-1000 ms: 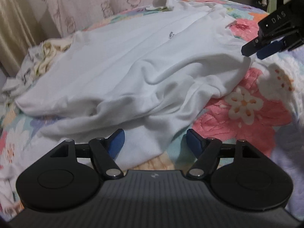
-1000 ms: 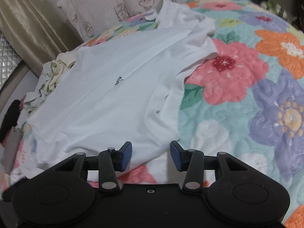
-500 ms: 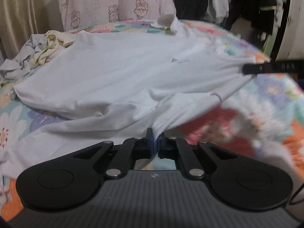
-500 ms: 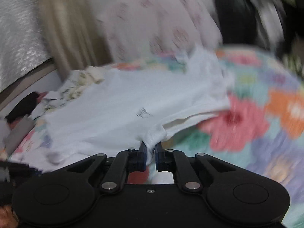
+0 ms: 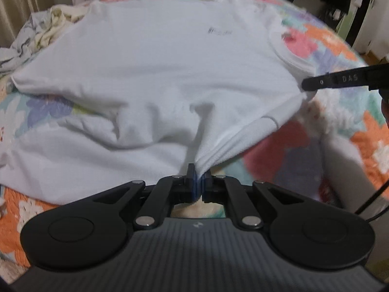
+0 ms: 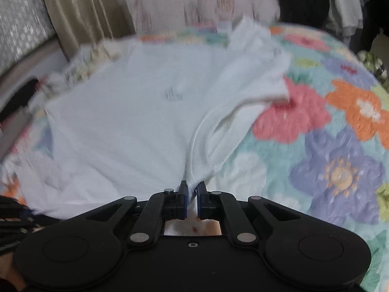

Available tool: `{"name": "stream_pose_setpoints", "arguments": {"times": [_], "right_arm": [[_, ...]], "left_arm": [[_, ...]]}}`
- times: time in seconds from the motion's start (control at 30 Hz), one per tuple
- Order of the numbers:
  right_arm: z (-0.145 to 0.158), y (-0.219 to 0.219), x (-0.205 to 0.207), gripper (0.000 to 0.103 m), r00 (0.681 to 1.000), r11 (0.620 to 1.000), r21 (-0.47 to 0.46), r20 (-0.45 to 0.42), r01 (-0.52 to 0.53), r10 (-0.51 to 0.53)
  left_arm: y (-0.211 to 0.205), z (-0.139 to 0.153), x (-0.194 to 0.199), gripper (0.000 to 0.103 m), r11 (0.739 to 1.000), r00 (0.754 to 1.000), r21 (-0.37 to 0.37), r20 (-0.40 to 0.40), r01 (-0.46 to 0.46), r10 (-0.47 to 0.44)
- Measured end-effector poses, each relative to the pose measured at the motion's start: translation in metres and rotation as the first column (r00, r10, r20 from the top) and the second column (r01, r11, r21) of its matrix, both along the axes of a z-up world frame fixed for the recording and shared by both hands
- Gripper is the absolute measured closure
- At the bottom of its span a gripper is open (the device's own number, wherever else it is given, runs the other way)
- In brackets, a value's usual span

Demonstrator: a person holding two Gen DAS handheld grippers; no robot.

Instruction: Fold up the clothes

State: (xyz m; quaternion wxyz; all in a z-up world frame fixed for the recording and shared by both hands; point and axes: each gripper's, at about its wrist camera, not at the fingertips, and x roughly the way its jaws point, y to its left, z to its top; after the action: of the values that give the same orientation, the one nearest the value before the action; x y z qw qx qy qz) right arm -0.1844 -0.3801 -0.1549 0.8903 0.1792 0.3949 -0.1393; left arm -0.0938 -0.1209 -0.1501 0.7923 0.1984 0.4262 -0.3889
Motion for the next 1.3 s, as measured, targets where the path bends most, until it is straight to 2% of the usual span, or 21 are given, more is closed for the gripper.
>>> {"name": "stream_pose_setpoints", "arguments": {"times": [0.1,0.17,0.23,0.3,0.37,0.4,0.47,0.6,0.67,0.73,0.77,0.87,0.93,1.03,1.1,1.17,1.23,1.3], "right_arm": [[-0.017,0.004,0.000,0.096,0.999,1.000,0.029,-0.033,0.004,-0.003],[-0.013,0.005,-0.002,0.096,0.999,1.000,0.009,-0.035,-0.010,0.010],[-0.011,0.001,-0.002,0.096,0.999,1.000,0.028,-0.036,-0.007,0.008],[-0.009,-0.004,-0.004,0.087,0.999,0.998,0.066,-0.036,0.014,-0.012],[0.003,-0.007,-0.008,0.083,0.999,0.995,0.090,-0.016,0.033,-0.032],[0.012,-0.009,-0.011,0.075,0.999,0.995,0.093,0.009,0.043,-0.044],[0.034,-0.017,-0.012,0.069,0.997,0.994,0.091,0.047,0.064,-0.069],[0.083,-0.037,-0.003,0.068,0.991,0.993,0.062,0.084,0.099,-0.104],[0.107,-0.049,0.007,0.067,0.990,0.993,0.058,0.087,0.103,-0.108],[0.126,-0.064,0.016,0.059,0.990,0.993,0.069,0.095,0.100,-0.107],[0.122,-0.074,0.020,0.054,0.987,0.990,0.078,0.097,0.120,-0.128],[0.109,-0.105,0.031,0.054,0.976,0.977,0.106,0.098,0.183,-0.194],[0.076,-0.130,0.032,0.054,0.956,0.952,0.133,0.063,0.277,-0.287],[0.030,-0.163,0.029,0.054,0.912,0.902,0.190,0.062,0.387,-0.404],[0.007,-0.176,0.035,0.063,0.908,0.900,0.166,0.047,0.404,-0.416],[-0.010,-0.184,0.042,0.074,0.923,0.918,0.122,0.031,0.378,-0.384],[-0.020,-0.187,0.040,0.075,0.925,0.919,0.157,0.066,0.360,-0.374],[-0.026,-0.189,0.038,0.073,0.928,0.922,0.200,0.107,0.331,-0.356]], "left_arm": [[-0.005,-0.004,-0.007,0.100,0.999,0.998,0.042,0.056,-0.003,0.001],[-0.007,-0.001,-0.012,0.099,0.999,0.997,0.048,0.073,0.019,-0.022],[-0.008,0.002,-0.012,0.098,0.998,0.998,0.049,0.054,0.026,-0.028],[-0.006,0.010,-0.009,0.096,0.999,0.999,0.026,0.025,0.032,-0.033],[0.002,0.028,-0.007,0.092,0.999,1.000,-0.044,-0.003,0.028,-0.028],[0.006,0.037,-0.003,0.090,0.997,1.000,-0.078,-0.014,0.026,-0.028],[0.010,0.053,0.004,0.087,0.990,0.999,-0.138,-0.039,0.022,-0.027],[0.002,0.087,0.019,0.084,0.967,0.997,-0.254,-0.062,0.032,-0.049],[-0.006,0.097,0.022,0.067,0.954,0.997,-0.297,-0.036,0.048,-0.061],[-0.025,0.094,0.026,0.062,0.950,0.996,-0.307,-0.043,0.055,-0.072],[-0.038,0.086,0.029,0.062,0.953,0.996,-0.297,-0.057,0.051,-0.071],[-0.071,0.057,0.038,0.062,0.960,0.993,-0.280,-0.107,0.020,-0.052],[-0.088,0.036,0.044,0.062,0.962,0.989,-0.274,-0.145,-0.005,-0.036],[-0.105,0.017,0.051,0.063,0.964,0.990,-0.264,-0.141,-0.018,-0.020],[-0.116,0.011,0.056,0.063,0.966,0.990,-0.258,-0.140,-0.013,-0.024],[-0.128,0.013,0.059,0.063,0.967,0.991,-0.254,-0.122,0.021,-0.053],[-0.142,0.015,0.063,0.063,0.965,0.991,-0.256,-0.109,0.049,-0.079],[-0.152,0.013,0.070,0.062,0.964,0.988,-0.262,-0.140,0.032,-0.071]]}}
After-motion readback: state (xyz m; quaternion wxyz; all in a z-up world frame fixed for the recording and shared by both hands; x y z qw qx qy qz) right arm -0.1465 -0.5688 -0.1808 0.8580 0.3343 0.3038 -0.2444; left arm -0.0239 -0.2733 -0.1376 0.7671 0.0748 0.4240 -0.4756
